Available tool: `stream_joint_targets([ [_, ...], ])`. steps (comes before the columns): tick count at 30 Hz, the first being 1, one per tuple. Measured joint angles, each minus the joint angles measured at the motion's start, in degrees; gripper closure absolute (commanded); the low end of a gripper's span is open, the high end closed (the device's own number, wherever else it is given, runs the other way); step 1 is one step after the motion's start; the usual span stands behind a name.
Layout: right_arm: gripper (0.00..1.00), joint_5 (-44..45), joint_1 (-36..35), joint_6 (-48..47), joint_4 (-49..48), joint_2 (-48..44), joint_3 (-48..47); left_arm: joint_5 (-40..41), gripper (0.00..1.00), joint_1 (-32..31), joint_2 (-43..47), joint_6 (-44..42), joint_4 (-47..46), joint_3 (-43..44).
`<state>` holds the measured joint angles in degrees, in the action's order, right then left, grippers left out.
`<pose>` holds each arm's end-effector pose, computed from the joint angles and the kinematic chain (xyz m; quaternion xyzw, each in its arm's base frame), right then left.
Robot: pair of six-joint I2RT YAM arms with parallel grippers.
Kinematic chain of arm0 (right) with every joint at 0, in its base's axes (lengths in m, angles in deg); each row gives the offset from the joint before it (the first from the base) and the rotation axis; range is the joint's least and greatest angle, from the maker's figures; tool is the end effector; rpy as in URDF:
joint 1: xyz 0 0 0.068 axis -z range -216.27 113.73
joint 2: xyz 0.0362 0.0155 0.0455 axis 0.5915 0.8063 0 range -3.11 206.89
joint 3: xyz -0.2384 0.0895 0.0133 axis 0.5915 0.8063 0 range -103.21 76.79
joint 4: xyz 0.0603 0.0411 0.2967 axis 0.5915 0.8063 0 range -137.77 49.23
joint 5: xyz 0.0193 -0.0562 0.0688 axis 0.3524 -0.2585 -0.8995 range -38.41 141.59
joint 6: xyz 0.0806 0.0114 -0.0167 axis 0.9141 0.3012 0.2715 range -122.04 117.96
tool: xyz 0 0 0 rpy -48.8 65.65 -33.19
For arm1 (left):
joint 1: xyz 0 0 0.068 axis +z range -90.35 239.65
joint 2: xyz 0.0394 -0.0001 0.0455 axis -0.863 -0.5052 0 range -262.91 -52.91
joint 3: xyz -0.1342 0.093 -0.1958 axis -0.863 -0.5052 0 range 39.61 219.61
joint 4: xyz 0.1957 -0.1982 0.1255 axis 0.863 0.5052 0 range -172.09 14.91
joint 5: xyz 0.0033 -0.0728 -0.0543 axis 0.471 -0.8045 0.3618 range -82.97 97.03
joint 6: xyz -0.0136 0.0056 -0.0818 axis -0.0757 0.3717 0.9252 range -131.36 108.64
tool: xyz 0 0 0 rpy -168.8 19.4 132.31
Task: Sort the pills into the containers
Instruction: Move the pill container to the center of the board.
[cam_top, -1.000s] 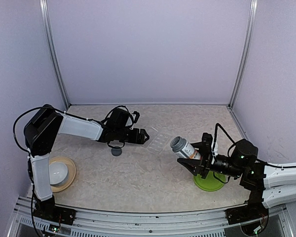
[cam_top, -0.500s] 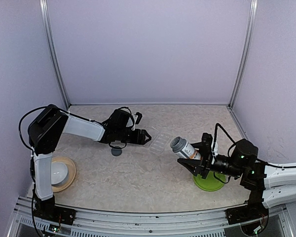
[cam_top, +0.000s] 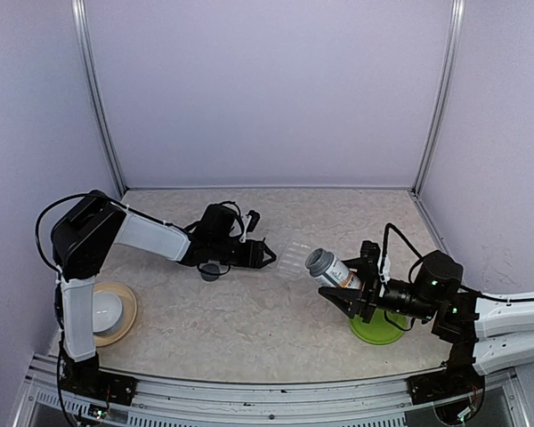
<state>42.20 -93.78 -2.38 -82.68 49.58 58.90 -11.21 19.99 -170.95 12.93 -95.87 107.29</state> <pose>0.1460 0.2513 0.1920 -0.3912 0.5882 0.3883 0.5918 0.3568 -0.3254 0.0588 0.1886 0.8645 -0.3552 0.3014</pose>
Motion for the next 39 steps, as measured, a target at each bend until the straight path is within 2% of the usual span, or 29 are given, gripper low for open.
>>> stream_joint_targets([
  [16, 1.0, 9.09, 0.13, 1.81, 3.04, 0.46, 0.0, -1.42, 0.37, -5.9, 0.22, 0.96, -1.03, -0.09],
  [22, 1.0, 11.47, 1.81, 3.45, 5.51, 0.98, 0.04, -2.45, 0.34, -6.84, 0.22, 0.98, -1.55, 0.83],
  [30, 1.0, 11.76, 5.86, 5.01, 6.14, 2.05, 0.28, -2.29, 0.17, -6.86, 3.48, 1.31, -2.82, -3.19],
  [31, 1.0, 11.69, 6.43, 5.18, 6.34, 2.43, 0.28, -2.29, 0.05, -6.86, 4.2, 1.29, -2.93, -3.76],
  [32, 1.0, 11.58, 6.95, 5.38, 6.58, 2.84, 0.28, -2.27, 0.02, -6.86, 4.79, 1.27, -2.95, -4.13],
  [39, 1.0, 10.71, 9.33, 5.86, 8.76, 6.4, 0.26, -1.44, 0.01, -6.84, 9.4, 1.33, -3.93, -7.28],
])
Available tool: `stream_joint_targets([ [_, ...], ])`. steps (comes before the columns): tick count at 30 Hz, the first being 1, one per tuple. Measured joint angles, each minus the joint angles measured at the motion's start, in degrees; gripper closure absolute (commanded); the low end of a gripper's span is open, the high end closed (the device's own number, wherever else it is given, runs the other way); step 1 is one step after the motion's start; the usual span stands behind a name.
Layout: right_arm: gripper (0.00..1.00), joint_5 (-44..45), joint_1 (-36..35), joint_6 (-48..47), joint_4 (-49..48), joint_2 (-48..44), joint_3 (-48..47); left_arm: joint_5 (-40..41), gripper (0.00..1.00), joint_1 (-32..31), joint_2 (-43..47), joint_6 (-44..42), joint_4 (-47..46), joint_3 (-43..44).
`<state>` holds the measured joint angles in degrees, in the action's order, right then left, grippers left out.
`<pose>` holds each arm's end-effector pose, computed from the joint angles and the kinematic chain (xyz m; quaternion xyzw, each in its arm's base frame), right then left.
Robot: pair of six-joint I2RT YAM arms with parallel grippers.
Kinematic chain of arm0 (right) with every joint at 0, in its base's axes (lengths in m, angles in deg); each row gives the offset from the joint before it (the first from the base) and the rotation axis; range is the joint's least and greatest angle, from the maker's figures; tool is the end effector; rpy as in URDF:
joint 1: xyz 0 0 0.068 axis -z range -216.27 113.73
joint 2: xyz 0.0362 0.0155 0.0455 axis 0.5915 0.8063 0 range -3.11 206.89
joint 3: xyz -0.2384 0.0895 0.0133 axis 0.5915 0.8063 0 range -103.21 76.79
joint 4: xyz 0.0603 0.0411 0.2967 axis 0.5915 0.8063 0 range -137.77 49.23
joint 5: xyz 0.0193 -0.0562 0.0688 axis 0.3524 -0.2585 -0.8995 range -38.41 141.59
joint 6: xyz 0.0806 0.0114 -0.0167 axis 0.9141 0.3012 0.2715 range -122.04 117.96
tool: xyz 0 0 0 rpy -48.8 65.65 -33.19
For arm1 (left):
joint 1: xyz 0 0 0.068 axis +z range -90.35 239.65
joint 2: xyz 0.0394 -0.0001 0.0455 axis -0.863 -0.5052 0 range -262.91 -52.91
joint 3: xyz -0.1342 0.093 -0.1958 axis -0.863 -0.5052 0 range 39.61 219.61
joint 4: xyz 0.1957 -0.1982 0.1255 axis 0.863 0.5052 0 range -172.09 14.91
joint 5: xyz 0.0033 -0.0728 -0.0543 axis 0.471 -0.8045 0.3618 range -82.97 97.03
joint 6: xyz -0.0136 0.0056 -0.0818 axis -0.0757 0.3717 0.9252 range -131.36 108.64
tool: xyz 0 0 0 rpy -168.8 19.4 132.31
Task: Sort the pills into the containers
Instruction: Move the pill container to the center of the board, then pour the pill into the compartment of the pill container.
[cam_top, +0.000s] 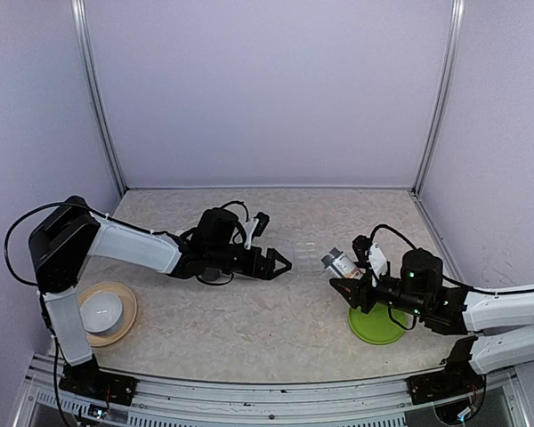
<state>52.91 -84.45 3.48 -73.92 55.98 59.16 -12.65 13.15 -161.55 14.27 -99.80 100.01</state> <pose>0.1969 0.2176 0.1375 -0.2827 0.7430 0.2658 0.5454 0.2988 -0.3506 0.0963 0.2384 0.8260 -0.4077 0.3076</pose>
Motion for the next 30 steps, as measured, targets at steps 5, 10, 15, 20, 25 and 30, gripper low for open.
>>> stream_joint_targets([
  [5, 1.0, -0.2, 1.9, 0.17, 1.46, 2.75, -0.24, 2.93, 0.01, -0.39, 3.87, -0.15, 1.01, -1.84],
  [10, 1.0, -0.7, 4.09, 0.39, 2.58, 6.08, -1.22, 7.67, 0.01, -1.53, 9.84, -0.61, 4.11, -2.75],
  [15, 1.0, -1.16, 5.2, 0.42, 2.86, 9.57, -2.97, 11.3, 0.01, -1.84, 15.65, -1.79, 5.75, -5.86],
  [20, 1.0, -1.31, 6.01, 0.37, 3.23, 13.51, -5.18, 13.09, 0.01, -1.86, 20.22, -3.91, 6.67, -10.64],
  [25, 1.0, -1.79, 6.6, 0.24, 3.63, 15.85, -6.1, 13.92, 0.01, -1.86, 23.82, -7.19, 6.16, -15.43],
  [30, 1.0, -2.16, 6.88, 0.11, 3.87, 17.92, -6.95, 14.12, 0.01, -1.86, 26.67, -9.9, 4.79, -18.36],
])
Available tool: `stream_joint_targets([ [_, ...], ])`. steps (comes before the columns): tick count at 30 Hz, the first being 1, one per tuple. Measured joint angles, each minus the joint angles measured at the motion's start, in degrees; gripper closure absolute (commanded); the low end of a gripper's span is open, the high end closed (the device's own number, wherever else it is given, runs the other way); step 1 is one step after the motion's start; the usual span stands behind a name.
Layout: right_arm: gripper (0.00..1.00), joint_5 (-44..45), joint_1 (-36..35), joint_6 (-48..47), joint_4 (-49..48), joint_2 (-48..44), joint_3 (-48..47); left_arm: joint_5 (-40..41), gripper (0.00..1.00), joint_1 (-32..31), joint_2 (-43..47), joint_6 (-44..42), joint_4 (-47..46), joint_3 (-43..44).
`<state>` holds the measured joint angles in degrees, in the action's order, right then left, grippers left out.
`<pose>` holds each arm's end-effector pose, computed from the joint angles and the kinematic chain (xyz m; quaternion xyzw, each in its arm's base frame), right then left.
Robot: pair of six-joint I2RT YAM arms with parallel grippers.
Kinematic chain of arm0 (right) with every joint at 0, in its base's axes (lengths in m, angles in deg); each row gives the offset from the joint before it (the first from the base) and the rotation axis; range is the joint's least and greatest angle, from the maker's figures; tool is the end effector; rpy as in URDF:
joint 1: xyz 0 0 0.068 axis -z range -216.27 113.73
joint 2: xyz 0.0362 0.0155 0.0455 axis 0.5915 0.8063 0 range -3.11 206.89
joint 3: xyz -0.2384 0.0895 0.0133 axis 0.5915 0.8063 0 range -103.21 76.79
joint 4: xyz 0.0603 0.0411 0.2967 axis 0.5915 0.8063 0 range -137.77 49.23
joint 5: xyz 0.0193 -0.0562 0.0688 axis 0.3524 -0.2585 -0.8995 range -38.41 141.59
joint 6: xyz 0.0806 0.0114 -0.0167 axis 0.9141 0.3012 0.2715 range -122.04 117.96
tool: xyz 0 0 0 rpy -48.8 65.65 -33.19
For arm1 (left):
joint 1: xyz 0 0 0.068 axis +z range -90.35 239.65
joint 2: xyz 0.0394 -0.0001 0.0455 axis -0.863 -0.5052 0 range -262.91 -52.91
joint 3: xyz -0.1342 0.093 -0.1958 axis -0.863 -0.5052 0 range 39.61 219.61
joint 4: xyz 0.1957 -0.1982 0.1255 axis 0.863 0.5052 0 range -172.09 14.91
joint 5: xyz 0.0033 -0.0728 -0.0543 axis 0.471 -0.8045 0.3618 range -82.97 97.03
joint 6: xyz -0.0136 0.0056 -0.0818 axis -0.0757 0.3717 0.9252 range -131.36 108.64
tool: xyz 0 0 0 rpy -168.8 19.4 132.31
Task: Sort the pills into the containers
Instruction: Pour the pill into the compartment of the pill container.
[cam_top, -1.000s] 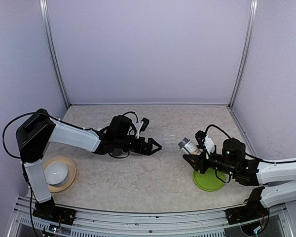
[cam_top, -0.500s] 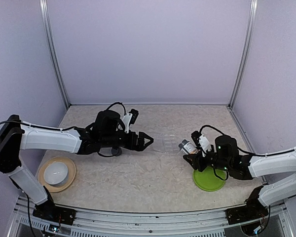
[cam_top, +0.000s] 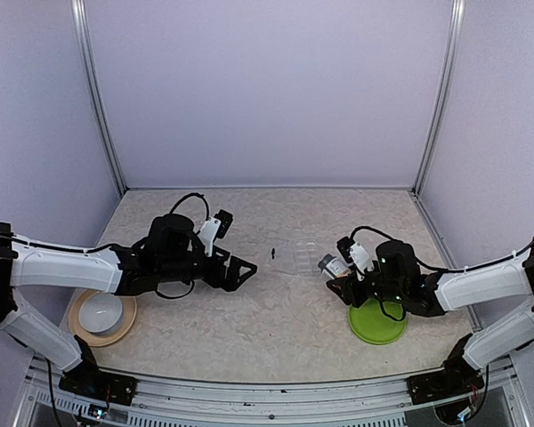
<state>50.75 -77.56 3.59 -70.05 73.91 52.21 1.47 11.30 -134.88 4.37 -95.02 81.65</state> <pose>0.2374 0.2099 0.0847 -0.2689 0.8239 0.2044 0.4551 0.2459 -0.2872 0.1491 0.2635 0.8102 -0.3120 0.4204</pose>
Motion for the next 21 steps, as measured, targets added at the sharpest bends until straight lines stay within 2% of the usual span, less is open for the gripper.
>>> stream_joint_targets([
  [9, 1.0, -0.48, 1.49, 0.0, 0.17, 4.74, -2.21, -1.25, 0.01, 0.02, 0.5, -2.75, -2.95, -1.09],
  [16, 1.0, -1.27, 2.91, 0.0, 0.31, 8.02, -4.04, -4.52, 0.01, 1.49, 1.01, -3.34, -9.53, -7.89],
  [21, 1.0, -1.95, 3.21, -0.02, 0.57, 10.03, -5.27, -4.98, 0.01, 2.1, 1.77, -3.34, -11.74, -8.79],
])
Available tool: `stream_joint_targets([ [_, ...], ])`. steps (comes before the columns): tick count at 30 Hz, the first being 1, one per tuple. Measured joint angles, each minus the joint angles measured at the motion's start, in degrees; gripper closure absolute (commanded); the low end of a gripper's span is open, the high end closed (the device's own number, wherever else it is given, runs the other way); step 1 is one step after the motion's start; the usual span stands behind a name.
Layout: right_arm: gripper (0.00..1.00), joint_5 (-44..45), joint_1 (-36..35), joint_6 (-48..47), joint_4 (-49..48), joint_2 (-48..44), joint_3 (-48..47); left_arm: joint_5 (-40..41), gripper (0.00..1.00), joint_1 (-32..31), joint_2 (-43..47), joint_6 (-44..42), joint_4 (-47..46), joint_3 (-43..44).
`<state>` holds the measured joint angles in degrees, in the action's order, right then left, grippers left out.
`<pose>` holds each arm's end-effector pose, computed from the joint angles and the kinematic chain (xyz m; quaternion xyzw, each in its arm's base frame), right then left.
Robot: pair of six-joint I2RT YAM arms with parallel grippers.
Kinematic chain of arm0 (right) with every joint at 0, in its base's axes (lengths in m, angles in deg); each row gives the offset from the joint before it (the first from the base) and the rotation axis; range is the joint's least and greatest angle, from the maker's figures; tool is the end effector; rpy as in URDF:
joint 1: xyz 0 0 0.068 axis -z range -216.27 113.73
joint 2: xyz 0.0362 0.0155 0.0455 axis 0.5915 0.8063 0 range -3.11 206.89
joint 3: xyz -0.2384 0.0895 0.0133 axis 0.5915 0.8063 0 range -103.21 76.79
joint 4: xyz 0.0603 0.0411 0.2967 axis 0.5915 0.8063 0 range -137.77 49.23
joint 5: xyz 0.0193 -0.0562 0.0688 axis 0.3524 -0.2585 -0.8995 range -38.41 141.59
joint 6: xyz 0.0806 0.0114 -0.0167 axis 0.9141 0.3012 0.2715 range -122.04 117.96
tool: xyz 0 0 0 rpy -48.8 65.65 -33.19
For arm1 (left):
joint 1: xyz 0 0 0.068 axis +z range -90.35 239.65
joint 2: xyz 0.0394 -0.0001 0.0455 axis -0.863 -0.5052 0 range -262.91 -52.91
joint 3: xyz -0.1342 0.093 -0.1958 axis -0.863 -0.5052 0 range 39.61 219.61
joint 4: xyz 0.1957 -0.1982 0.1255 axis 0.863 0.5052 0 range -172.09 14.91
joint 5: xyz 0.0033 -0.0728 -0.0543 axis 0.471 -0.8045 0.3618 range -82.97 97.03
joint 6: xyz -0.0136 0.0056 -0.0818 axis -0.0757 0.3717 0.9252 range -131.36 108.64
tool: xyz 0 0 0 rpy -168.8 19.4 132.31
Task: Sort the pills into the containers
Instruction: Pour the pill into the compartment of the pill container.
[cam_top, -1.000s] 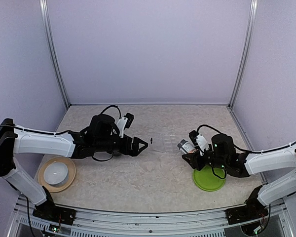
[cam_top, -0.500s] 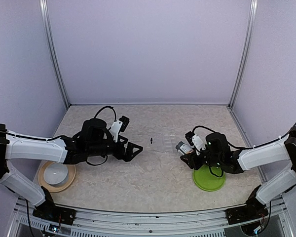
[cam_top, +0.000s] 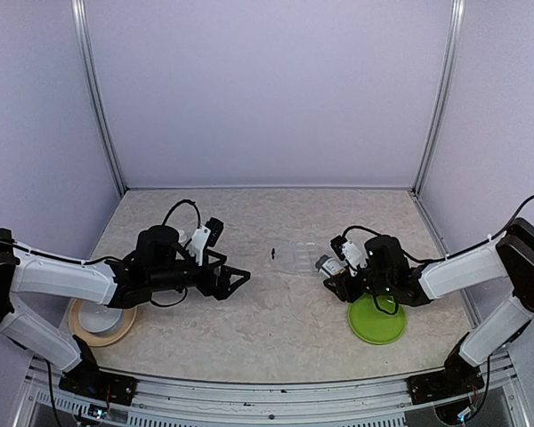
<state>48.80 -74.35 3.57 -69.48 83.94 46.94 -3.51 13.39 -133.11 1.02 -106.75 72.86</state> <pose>0.2616 0.2094 0.0612 -0.2592 0.8501 0.1904 0.4169 0.2362 -0.2661 0.1282 0.2899 0.7761 -0.3382 0.4463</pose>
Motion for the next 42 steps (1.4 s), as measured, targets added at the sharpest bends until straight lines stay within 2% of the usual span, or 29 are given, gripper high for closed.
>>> stream_joint_targets([
  [20, 1.0, -1.31, 1.84, -0.04, 3.63, 3.63, -4.13, -1.09, 0.01, 0.59, 0.37, 0.02, -3.08, -0.37],
  [42, 1.0, -1.55, 1.86, -0.2, 11.91, 4.35, -8.41, -1.66, 0.01, 0.59, 0.0, 0.17, -3.23, -0.39],
])
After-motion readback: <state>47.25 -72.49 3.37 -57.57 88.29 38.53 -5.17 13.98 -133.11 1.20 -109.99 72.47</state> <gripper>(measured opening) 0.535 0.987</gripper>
